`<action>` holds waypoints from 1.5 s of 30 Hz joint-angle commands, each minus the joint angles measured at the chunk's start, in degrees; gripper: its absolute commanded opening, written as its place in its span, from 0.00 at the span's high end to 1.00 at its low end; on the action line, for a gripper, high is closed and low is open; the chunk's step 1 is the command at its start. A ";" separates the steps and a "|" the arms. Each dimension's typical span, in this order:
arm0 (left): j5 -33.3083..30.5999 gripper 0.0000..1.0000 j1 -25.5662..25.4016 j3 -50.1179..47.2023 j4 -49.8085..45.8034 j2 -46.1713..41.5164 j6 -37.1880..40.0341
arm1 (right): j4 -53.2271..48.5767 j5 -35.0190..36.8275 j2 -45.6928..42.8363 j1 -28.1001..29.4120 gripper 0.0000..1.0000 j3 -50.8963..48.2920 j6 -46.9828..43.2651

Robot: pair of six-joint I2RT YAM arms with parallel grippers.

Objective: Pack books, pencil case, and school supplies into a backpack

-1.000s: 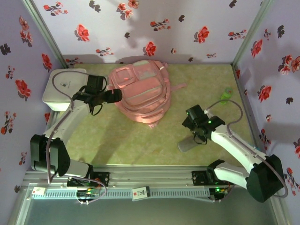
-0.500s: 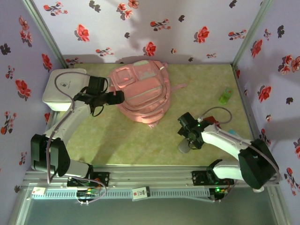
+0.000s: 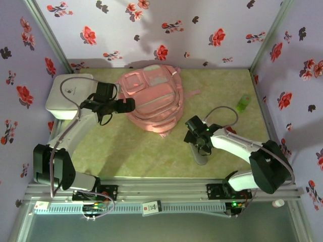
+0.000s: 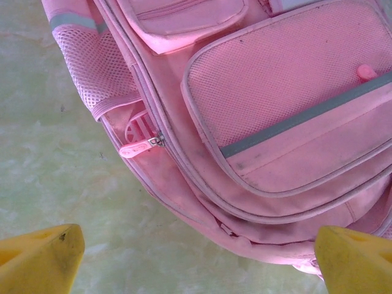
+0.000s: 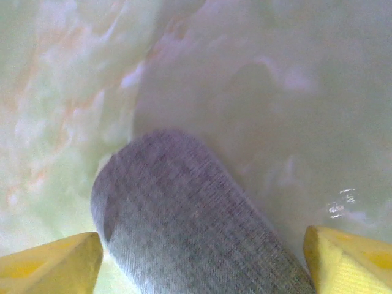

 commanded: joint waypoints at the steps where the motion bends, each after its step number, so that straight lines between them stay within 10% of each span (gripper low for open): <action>1: 0.69 0.03 -0.69 0.37 -0.39 -0.22 1.29 | -2.89 -5.05 -1.86 0.97 0.11 -1.65 -8.08; 24: 3.60 0.02 -8.64 3.70 -0.84 3.88 10.67 | -7.45 3.83 1.94 7.01 0.31 -1.05 -5.07; 45: -8.61 0.47 -17.97 35.13 -15.78 37.05 39.41 | 6.23 -5.24 -3.15 -1.33 0.43 -2.15 -6.83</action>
